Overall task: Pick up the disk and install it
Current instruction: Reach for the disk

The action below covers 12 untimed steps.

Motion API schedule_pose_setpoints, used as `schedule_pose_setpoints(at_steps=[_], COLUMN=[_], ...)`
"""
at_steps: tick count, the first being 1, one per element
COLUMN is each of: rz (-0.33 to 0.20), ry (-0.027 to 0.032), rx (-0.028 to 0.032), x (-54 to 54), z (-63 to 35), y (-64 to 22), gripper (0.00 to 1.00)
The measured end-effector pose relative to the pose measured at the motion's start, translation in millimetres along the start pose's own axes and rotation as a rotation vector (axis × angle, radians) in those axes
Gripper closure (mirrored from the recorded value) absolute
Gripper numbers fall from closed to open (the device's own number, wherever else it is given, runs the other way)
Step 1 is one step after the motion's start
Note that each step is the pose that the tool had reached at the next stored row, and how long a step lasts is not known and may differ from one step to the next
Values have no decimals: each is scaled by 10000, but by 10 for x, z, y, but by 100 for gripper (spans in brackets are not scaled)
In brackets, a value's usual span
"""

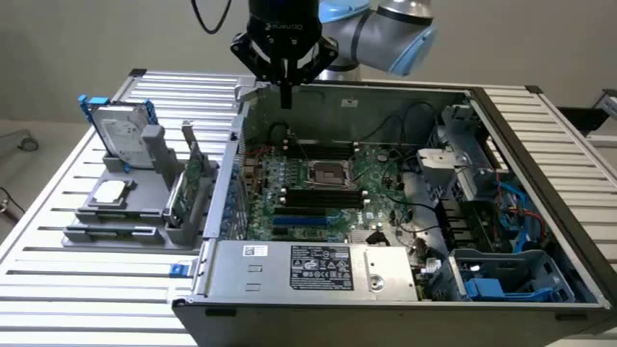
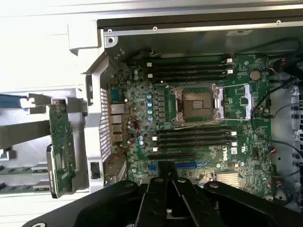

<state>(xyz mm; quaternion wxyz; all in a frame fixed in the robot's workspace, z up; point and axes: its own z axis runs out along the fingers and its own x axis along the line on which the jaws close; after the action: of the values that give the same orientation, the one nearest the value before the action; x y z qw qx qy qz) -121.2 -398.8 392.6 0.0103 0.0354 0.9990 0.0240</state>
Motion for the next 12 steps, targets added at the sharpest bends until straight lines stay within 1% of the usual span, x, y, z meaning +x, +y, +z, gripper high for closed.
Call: schedule_pose_setpoints(at_steps=[12], rz=[0], ry=[0], rx=[-1], x=[0], z=[0], y=[0], gripper=[89])
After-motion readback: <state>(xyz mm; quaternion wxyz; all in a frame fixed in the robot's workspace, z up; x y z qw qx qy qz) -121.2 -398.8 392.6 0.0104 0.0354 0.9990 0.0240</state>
